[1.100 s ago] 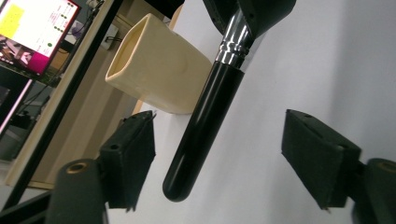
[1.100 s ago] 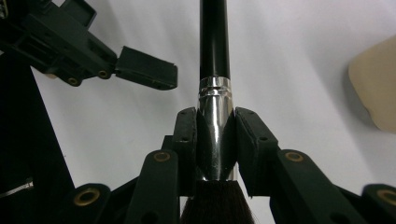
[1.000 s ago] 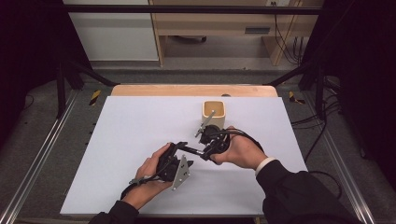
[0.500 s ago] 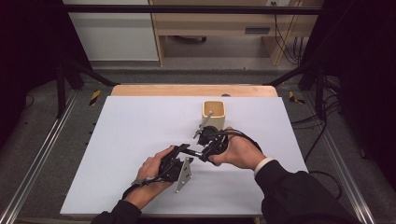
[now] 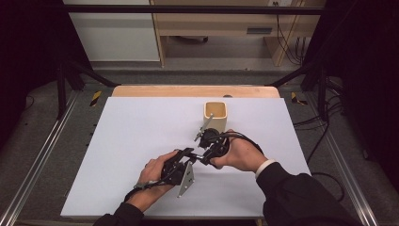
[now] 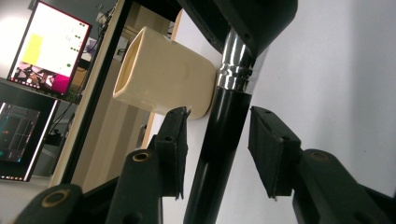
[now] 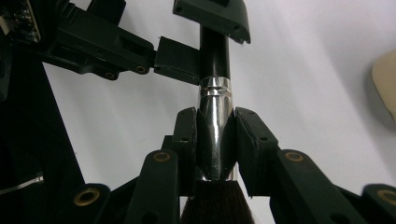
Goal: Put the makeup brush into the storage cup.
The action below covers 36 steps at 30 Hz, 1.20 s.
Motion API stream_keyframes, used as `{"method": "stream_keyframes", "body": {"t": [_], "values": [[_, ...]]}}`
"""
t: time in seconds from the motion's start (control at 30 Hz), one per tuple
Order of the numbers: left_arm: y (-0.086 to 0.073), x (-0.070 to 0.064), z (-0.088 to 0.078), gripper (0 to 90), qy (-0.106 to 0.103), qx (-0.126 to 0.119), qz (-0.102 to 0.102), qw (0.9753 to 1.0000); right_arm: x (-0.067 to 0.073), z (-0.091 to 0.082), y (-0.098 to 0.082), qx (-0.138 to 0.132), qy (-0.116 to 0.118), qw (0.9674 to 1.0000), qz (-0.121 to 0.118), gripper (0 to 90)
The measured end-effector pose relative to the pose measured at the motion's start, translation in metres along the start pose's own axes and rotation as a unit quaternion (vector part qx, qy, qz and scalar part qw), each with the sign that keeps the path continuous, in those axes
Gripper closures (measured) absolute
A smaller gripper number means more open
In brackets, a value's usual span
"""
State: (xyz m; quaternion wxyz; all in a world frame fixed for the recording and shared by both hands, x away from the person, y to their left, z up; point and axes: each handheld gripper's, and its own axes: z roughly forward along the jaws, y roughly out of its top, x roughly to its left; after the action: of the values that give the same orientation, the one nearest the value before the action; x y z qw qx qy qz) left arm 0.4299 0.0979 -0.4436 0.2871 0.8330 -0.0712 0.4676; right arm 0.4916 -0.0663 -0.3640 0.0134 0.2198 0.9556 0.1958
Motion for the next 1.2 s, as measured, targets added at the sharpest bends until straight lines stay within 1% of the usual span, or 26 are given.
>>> {"method": "stream_keyframes", "body": {"t": [0.1, 0.2, 0.27, 0.4, 0.5, 0.67, 0.7, 0.73, 0.77, 0.8, 0.83, 0.87, 0.9, 0.93, 0.97, 1.0, 1.03, 1.07, 1.1, 1.13, 1.17, 1.2], "values": [[0.0, 0.0, 0.0, 61.9, 0.001, -0.002, -0.001, 1.0, -0.001, 0.0, 0.0, 0.002, -0.001, 1.0, -0.001, 70.6], [0.0, 0.001, -0.001, 63.4, 0.001, -0.001, 0.001, 1.0, -0.001, 0.0, 0.0, 0.002, -0.001, 1.0, -0.001, 70.5], [0.001, 0.0, 0.0, 63.8, 0.001, -0.002, 0.004, 1.0, -0.001, 0.0, 0.001, 0.001, 0.001, 1.0, 0.002, 70.5], [0.001, 0.0, -0.001, 67.5, -0.002, 0.002, 0.012, 0.9999, -0.001, 0.0, 0.001, 0.005, 0.0, 1.0, 0.0, 70.5], [0.002, 0.0, -0.001, 68.9, -0.003, 0.001, 0.012, 0.9999, -0.001, 0.0, 0.001, 0.0, 0.002, 1.0, -0.002, 70.5], [0.002, 0.0, -0.002, 70.6, -0.009, 0.001, 0.011, 0.9999, -0.002, 0.0, 0.001, 0.002, 0.003, 1.0, -0.002, 70.5], [0.002, -0.002, -0.002, 71.3, -0.012, -0.001, 0.017, 0.9998, -0.001, 0.0, 0.001, 0.001, 0.006, 1.0, 0.001, 70.4], [0.002, -0.002, -0.002, 72.2, -0.012, -0.001, 0.017, 0.9998, -0.001, 0.0, 0.001, 0.001, 0.006, 1.0, 0.001, 70.4], [0.002, -0.003, -0.002, 72.2, -0.016, -0.001, 0.022, 0.9996, 0.0, 0.001, 0.001, -0.001, 0.008, 1.0, 0.004, 70.3], [0.002, -0.004, -0.002, 73.3, -0.018, -0.001, 0.028, 0.9995, 0.0, 0.0, 0.001, 0.003, 0.006, 1.0, -0.004, 70.1], [0.001, -0.005, -0.003, 74.4, -0.02, -0.007, 0.019, 0.9996, 0.001, -0.001, 0.001, -0.003, 0.004, 1.0, -0.004, 68.3], [0.001, -0.005, -0.003, 74.4, -0.02, -0.007, 0.019, 0.9996, 0.001, -0.001, 0.001, -0.003, 0.004, 1.0, -0.004, 68.3], [0.001, -0.008, -0.001, 74.4, -0.021, -0.024, -0.001, 0.9995, 0.001, -0.003, 0.0, -0.005, 0.0, 1.0, -0.007, 62.9], [0.001, -0.006, -0.004, 74.4, -0.025, -0.003, 0.027, 0.9993, 0.001, -0.008, 0.0, -0.028, -0.002, 0.9996, -0.003, 52.7], [0.001, -0.006, -0.004, 74.4, -0.025, -0.003, 0.027, 0.9993, 0.001, -0.008, 0.0, -0.028, -0.002, 0.9996, -0.003, 52.7], [0.001, -0.006, -0.003, 74.4, -0.026, -0.003, 0.023, 0.9994, 0.001, -0.014, -0.002, -0.044, -0.009, 0.9989, -0.007, 44.0], [0.0, -0.007, -0.003, 74.4, -0.026, -0.003, 0.021, 0.9995, 0.001, -0.014, -0.002, -0.044, -0.009, 0.9989, -0.007, 44.0], [-0.001, -0.006, -0.003, 74.4, -0.026, 0.001, 0.02, 0.9995, 0.0, -0.018, -0.003, -0.052, -0.015, 0.9985, -0.007, 41.5], [-0.002, -0.008, -0.001, 74.4, -0.024, -0.005, 0.008, 0.9997, 0.001, -0.024, -0.006, -0.073, -0.023, 0.997, -0.009, 34.8], [-0.003, -0.007, -0.002, 74.4, -0.023, -0.002, 0.002, 0.9997, 0.001, -0.027, -0.008, -0.081, -0.031, 0.9962, -0.009, 31.6], [-0.004, -0.006, -0.003, 74.4, -0.022, 0.004, 0.005, 0.9997, 0.001, -0.03, -0.01, -0.09, -0.038, 0.9951, -0.012, 29.0], [-0.005, -0.006, -0.004, 74.4, -0.02, 0.005, 0.002, 0.9998, 0.002, -0.032, -0.013, -0.099, -0.045, 0.994, -0.013, 26.0]]}}
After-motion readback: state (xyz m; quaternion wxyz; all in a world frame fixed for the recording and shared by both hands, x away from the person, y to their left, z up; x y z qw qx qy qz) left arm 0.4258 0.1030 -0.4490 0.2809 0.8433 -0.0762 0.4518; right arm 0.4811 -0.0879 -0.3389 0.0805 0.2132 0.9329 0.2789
